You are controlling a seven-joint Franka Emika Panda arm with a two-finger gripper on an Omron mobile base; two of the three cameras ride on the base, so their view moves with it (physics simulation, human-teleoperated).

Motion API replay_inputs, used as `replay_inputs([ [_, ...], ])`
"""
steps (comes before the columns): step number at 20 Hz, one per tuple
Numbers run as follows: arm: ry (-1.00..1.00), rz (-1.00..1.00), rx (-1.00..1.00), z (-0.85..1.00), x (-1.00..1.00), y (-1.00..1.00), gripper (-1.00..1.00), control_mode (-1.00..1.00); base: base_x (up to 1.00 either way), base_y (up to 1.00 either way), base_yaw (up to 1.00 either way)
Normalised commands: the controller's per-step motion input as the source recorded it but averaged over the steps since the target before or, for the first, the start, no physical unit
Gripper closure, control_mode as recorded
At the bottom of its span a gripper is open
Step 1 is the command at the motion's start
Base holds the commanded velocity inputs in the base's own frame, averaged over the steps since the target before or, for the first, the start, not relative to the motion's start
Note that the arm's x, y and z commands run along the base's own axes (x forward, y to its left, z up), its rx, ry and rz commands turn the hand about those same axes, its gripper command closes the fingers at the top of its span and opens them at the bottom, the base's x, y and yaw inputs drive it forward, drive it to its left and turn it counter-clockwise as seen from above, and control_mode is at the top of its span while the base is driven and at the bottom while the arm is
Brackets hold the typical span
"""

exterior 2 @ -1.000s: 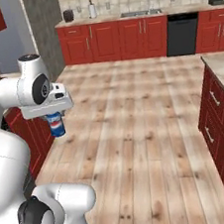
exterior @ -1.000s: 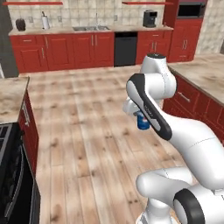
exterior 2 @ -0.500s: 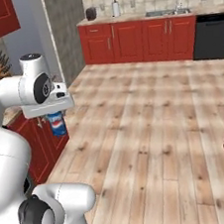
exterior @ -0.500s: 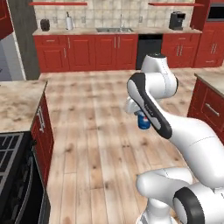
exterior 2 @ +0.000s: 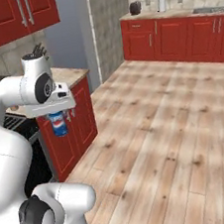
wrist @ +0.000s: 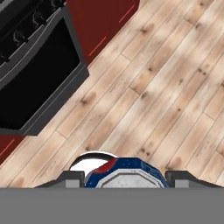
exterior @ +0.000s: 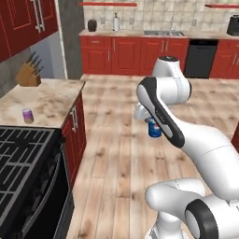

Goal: Four empty soda cans are scattered around the kitchen. Gather all the cans and cluster them next to the stove for recycling.

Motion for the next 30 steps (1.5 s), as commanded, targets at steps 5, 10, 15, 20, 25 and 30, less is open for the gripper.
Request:
replay_inputs([
  [5, 0.0, 0.0, 0.0, 0.0, 0.0, 0.0, 1.0, 1.0, -0.01, 0.0, 0.45],
  [10, 0.0, 0.0, 0.0, 0.0, 0.0, 0.0, 1.0, 1.0, -0.03, 0.0, 0.46],
  [15, 0.0, 0.0, 0.0, 0.0, 0.0, 0.0, 1.0, 1.0, -0.03, 0.0, 0.46],
  [20, 0.0, 0.0, 0.0, 0.0, 0.0, 0.0, 1.0, 1.0, -0.03, 0.0, 0.46],
  [25, 0.0, 0.0, 0.0, 0.0, 0.0, 0.0, 1.0, 1.0, -0.03, 0.0, 0.47],
  [30, 0.0, 0.0, 0.0, 0.0, 0.0, 0.0, 1.0, 1.0, -0.03, 0.0, 0.47],
])
